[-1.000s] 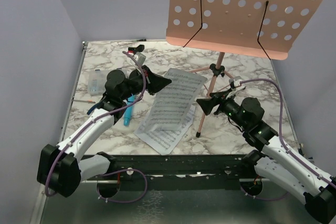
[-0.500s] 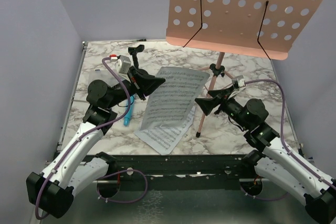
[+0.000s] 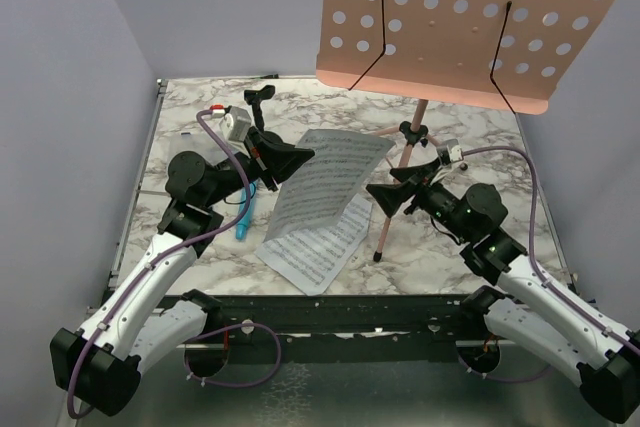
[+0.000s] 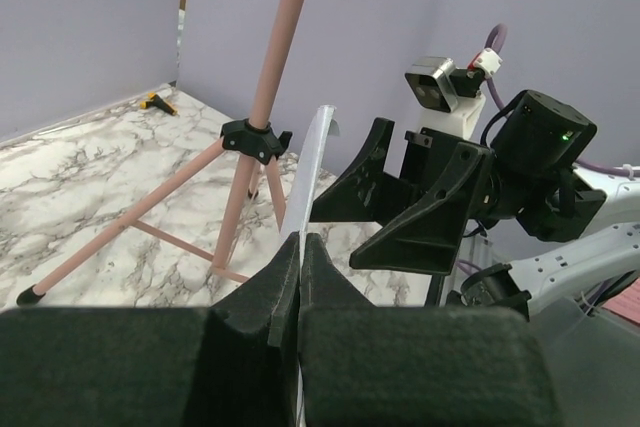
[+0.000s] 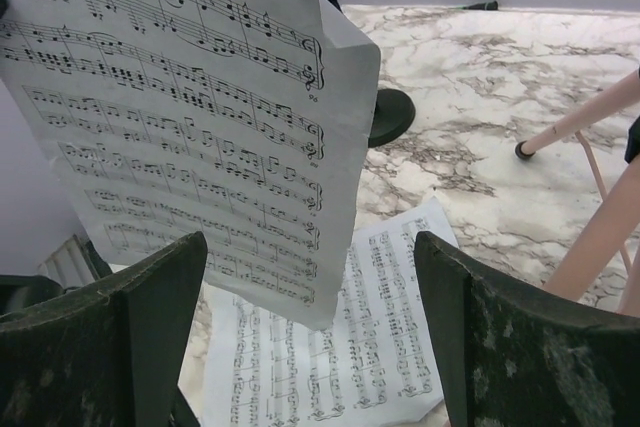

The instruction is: Set up the instrument practice props

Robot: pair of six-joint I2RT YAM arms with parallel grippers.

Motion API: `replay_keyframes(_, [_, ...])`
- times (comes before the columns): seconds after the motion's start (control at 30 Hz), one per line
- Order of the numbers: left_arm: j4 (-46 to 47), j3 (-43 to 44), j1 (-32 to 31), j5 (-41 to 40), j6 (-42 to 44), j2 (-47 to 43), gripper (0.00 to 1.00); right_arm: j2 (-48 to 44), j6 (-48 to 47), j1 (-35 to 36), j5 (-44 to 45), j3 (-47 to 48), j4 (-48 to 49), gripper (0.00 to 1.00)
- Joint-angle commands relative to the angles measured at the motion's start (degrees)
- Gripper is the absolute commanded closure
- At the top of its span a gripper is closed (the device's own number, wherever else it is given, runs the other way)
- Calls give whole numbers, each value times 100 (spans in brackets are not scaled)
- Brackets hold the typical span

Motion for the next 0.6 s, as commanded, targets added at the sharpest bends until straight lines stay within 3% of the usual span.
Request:
replay_keyframes(0.0, [163,24,-4,-27,-157,-141,100,130,17,44,-277,-81,732,12])
replay_keyframes(0.57, [728,586,-12,432,-642,-332,100,961,778,37,-1290,47,2594,17])
